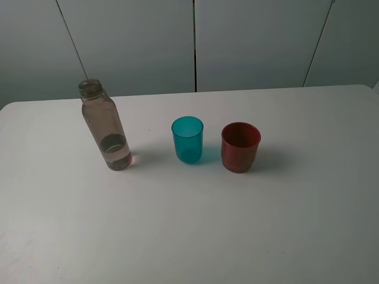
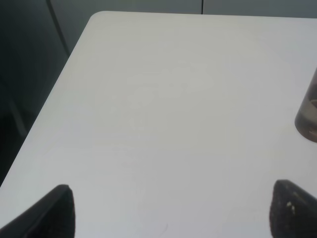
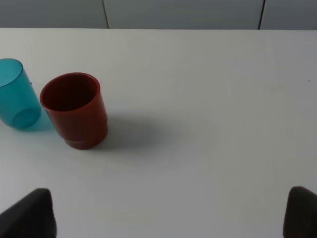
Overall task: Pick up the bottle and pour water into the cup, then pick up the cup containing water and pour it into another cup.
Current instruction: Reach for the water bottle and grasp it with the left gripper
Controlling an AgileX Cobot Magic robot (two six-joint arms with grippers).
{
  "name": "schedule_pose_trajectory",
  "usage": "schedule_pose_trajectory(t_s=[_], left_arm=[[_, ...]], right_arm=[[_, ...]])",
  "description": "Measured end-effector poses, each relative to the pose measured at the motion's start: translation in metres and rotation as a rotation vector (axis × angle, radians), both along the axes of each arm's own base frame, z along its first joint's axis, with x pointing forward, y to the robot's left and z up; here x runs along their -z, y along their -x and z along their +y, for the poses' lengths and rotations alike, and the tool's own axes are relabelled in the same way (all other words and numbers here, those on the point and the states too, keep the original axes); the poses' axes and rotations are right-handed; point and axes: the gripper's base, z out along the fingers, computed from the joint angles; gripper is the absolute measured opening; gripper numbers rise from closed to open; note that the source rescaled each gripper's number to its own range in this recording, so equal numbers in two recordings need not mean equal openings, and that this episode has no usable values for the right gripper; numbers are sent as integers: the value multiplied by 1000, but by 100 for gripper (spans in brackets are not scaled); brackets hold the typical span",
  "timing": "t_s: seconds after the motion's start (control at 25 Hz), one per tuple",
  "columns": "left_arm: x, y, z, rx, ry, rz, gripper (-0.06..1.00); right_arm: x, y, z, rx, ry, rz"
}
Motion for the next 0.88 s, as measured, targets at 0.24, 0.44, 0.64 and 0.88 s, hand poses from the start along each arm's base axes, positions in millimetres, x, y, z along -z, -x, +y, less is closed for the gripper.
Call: schedule_pose_trajectory(t_s=[0.24, 0.44, 0.64, 0.88], left_arm=[[0, 0, 0, 0, 0, 0, 98], [0, 0, 0, 4, -7, 2, 98], [0, 0, 0, 4, -7, 2, 98], [0, 0, 0, 4, -7, 2, 98]], right_arm=[[0, 0, 0, 0, 0, 0], [0, 0, 0, 0, 0, 0], [0, 0, 0, 0, 0, 0], [0, 0, 0, 0, 0, 0]])
